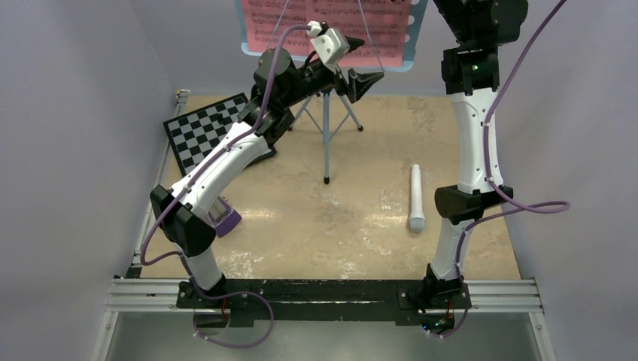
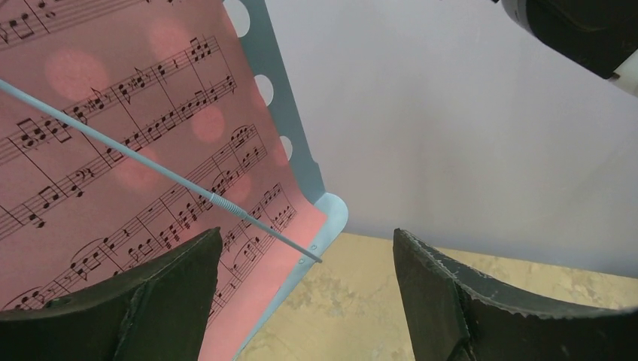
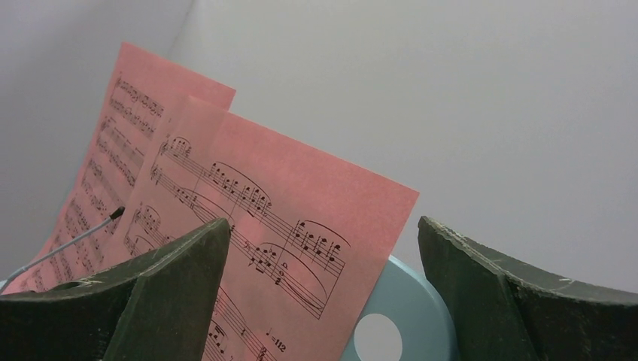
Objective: Pack up the instrument practice props
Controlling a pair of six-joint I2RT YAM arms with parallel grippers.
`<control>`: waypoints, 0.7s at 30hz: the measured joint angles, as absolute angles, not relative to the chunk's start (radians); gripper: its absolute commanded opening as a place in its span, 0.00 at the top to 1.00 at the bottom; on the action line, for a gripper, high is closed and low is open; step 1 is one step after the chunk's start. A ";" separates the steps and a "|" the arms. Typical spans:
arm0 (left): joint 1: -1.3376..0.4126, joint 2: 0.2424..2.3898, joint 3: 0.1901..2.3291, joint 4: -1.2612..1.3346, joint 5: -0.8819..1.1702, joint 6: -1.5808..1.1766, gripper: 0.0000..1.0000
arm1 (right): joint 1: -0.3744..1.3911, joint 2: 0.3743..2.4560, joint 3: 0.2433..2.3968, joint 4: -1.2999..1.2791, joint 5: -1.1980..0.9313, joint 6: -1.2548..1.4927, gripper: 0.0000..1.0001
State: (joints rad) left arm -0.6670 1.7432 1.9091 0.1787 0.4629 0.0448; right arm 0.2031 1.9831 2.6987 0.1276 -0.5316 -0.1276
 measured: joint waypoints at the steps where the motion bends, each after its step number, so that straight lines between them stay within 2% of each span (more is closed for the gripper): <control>1: -0.667 1.748 1.909 0.177 0.460 0.045 0.13 | 0.204 1.983 2.699 0.132 -0.544 -0.139 0.01; 21: -0.667 1.820 1.969 0.171 0.444 0.036 0.13 | 0.256 1.939 2.693 0.115 -0.722 -0.472 0.01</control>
